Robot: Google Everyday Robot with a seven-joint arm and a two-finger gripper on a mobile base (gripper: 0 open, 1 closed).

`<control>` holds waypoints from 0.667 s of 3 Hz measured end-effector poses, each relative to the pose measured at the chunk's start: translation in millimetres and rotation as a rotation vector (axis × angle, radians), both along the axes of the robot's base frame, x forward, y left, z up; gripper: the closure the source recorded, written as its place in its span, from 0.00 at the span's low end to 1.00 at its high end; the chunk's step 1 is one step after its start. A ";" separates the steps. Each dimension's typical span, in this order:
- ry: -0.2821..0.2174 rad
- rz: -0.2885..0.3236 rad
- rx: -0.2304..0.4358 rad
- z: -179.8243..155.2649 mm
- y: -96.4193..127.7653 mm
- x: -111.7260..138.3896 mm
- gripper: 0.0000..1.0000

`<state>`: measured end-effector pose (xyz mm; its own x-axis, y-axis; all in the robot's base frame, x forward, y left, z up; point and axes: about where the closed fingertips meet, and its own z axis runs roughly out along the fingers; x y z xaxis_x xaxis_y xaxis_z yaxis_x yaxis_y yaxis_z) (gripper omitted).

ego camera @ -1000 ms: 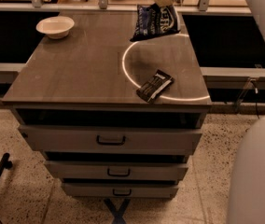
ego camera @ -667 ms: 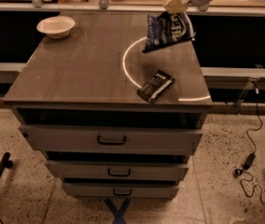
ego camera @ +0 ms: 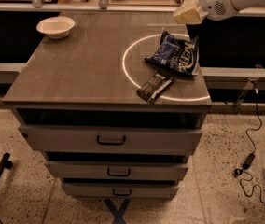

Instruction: Move blue chip bag near rxbar chocolate

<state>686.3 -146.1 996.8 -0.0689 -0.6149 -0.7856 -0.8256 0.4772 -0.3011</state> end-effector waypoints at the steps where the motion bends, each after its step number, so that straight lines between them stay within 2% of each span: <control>1: 0.001 0.006 0.005 -0.6 1.6 -0.6 0.84; 2: 0.004 0.010 0.006 -2.6 4.2 0.0 0.60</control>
Offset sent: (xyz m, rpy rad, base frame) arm -0.0009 0.0013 -0.0004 0.0059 0.0004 0.0060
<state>686.3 -141.9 994.2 -0.0657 -0.6110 -0.7889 -0.8316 0.4704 -0.2951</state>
